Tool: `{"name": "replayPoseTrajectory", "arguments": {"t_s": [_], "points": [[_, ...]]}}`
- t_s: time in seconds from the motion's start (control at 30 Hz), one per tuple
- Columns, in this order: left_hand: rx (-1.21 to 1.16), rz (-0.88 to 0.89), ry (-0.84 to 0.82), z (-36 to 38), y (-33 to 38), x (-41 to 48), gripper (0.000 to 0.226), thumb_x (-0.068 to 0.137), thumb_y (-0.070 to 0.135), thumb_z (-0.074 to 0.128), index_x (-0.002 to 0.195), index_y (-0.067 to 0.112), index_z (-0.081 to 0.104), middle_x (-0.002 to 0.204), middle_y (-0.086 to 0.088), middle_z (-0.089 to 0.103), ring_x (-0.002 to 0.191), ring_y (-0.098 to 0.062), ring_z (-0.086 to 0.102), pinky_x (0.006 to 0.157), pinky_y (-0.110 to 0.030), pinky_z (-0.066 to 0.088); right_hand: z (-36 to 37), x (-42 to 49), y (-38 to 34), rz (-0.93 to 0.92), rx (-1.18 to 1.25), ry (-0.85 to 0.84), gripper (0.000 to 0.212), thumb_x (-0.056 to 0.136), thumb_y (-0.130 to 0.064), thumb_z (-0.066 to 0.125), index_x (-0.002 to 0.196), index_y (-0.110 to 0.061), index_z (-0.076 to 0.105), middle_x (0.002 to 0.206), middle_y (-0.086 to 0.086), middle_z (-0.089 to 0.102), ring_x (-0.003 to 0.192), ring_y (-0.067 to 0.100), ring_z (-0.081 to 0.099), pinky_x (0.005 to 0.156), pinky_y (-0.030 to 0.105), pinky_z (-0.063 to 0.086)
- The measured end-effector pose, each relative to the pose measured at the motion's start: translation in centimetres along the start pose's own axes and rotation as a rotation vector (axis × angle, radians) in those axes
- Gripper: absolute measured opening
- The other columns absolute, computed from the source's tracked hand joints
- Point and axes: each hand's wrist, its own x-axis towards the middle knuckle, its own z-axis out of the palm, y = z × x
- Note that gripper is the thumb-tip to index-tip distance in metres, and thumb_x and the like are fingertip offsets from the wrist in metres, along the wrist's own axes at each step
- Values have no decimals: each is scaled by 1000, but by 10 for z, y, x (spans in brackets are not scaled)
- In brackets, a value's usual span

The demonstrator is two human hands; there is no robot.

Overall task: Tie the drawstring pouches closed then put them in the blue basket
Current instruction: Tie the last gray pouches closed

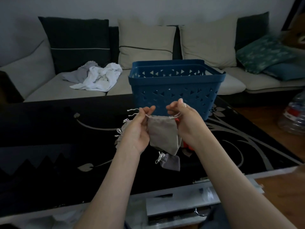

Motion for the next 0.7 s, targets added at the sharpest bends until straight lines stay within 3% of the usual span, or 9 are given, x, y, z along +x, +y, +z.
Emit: {"name": "replayPoseTrajectory", "arguments": {"t_s": [0.1, 0.17, 0.23, 0.33, 0.43, 0.5, 0.57, 0.63, 0.7], "points": [[16, -1, 55, 0, -2, -1, 29, 102, 34, 38, 79, 22, 51, 77, 12, 72, 67, -4, 65, 65, -25, 44, -5, -2, 0, 18, -1, 68, 48, 101, -45, 32, 76, -15, 60, 86, 3, 66, 70, 15, 56, 68, 29, 46], [-18, 35, 155, -3, 1, 1, 34, 103, 31, 36, 73, 23, 49, 63, 13, 69, 66, -5, 61, 59, -21, 37, -12, -3, 0, 28, 24, 114, 50, 101, -45, 30, 72, -13, 54, 79, 5, 70, 66, 17, 61, 65, 27, 49], [-59, 105, 249, -7, 9, 4, 38, 104, 26, 33, 69, 22, 46, 43, 12, 54, 61, -6, 55, 59, -21, 31, -18, -4, -1, 38, 8, 168, 49, 102, -43, 31, 66, -13, 47, 73, 6, 70, 54, 14, 61, 52, 20, 48], [-209, 152, 204, -4, 19, -1, 42, 105, 17, 28, 66, 19, 44, 35, 9, 34, 46, -6, 51, 61, -21, 31, -18, -4, -1, 68, -11, 221, 46, 101, -37, 35, 64, -13, 43, 74, 8, 67, 36, 6, 50, 38, 12, 38], [-312, 121, 129, -9, 14, -4, 40, 105, 18, 27, 68, 17, 43, 35, 8, 28, 31, -5, 35, 49, -20, 29, -15, 1, 1, 28, -266, 246, 47, 99, -42, 34, 64, -14, 48, 72, 5, 58, 54, 13, 49, 54, 24, 42], [-92, 105, 110, -14, 11, -3, 37, 105, 21, 29, 73, 14, 46, 36, 9, 26, 28, -4, 25, 36, -16, 22, -15, 2, 0, 0, -394, 219, 49, 98, -46, 32, 64, -15, 49, 59, 3, 41, 52, 15, 36, 54, 29, 33], [268, 74, 105, -16, 10, -1, 32, 104, 22, 32, 81, 11, 51, 36, 10, 28, 27, -1, 21, 30, -14, 16, -17, 4, -2, 43, -294, 92, 48, 100, -45, 31, 70, -13, 50, 50, 0, 34, 45, 13, 30, 48, 26, 30], [552, -12, 63, -13, 6, -4, 27, 102, 18, 37, 86, 11, 56, 36, 12, 32, 28, 0, 23, 33, -14, 16, -15, 2, -5, 124, -190, -81, 41, 102, -38, 35, 75, -11, 51, 48, -2, 38, 45, 11, 30, 44, 22, 29], [759, -73, -32, -8, 4, -12, 25, 94, 8, 47, 74, 15, 60, 39, 9, 32, 33, -3, 23, 41, -19, 19, -9, -5, -7, 88, -326, -254, 28, 101, -22, 42, 81, -8, 56, 55, -1, 53, 50, 11, 39, 45, 19, 33]]}}
